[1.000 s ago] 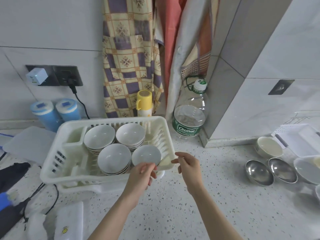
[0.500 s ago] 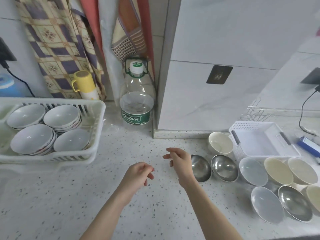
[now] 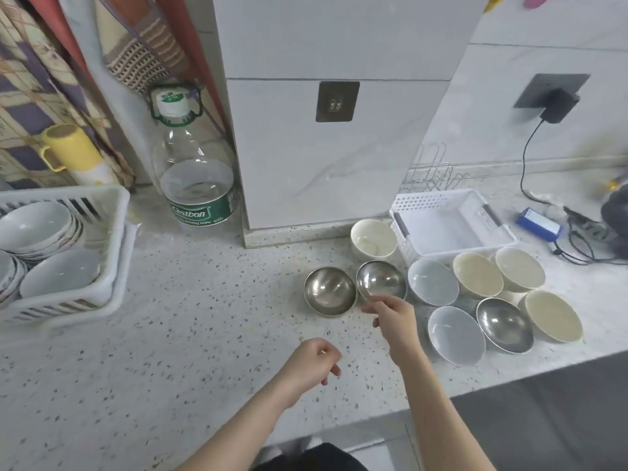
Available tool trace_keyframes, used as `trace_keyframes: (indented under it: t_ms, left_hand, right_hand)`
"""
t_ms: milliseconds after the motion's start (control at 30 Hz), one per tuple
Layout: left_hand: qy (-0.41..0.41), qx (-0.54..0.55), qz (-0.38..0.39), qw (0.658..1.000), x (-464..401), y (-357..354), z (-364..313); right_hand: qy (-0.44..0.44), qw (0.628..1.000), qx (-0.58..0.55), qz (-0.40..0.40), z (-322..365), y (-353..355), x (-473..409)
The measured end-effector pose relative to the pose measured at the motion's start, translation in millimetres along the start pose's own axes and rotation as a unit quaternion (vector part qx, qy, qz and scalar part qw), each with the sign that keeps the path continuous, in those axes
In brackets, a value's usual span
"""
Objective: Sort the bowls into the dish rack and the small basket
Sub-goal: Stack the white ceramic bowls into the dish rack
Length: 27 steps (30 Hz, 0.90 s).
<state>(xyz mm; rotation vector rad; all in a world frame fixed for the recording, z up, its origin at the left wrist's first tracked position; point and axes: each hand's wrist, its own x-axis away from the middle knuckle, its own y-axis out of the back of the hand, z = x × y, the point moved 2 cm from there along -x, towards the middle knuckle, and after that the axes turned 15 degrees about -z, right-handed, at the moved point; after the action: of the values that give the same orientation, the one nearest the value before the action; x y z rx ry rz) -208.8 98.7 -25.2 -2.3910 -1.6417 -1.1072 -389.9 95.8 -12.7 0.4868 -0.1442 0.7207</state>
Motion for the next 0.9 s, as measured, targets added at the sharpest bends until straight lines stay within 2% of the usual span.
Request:
trace_keyframes:
  t_ms: [100,333,533,633,900]
  left_hand:
    - [0.006,-0.001,0.019,1.000,1,-28,-4]
    - [0.040,0.016,0.024,0.999,-10,-106,-36]
    - [0.082,-0.007,0.028,0.996,-26,-185,-63]
    - [0.099,0.047,0.004,0.994,-34,-211,-65]
    - [0.127,0.102,-0.069,0.984,-38,-211,-60]
  right_hand:
    - [0.032,0.996,0.088,-0.004,-3,33,-22]
    - [0.037,0.985,0.150,-0.081,-8,110,-90]
    - [0.036,0.986,0.163,-0.026,-12,151,-143]
    - [0.027,0.983,0.183,0.010,-18,159,-163]
    - [0.013,0.971,0.222,0.090,-33,155,-188]
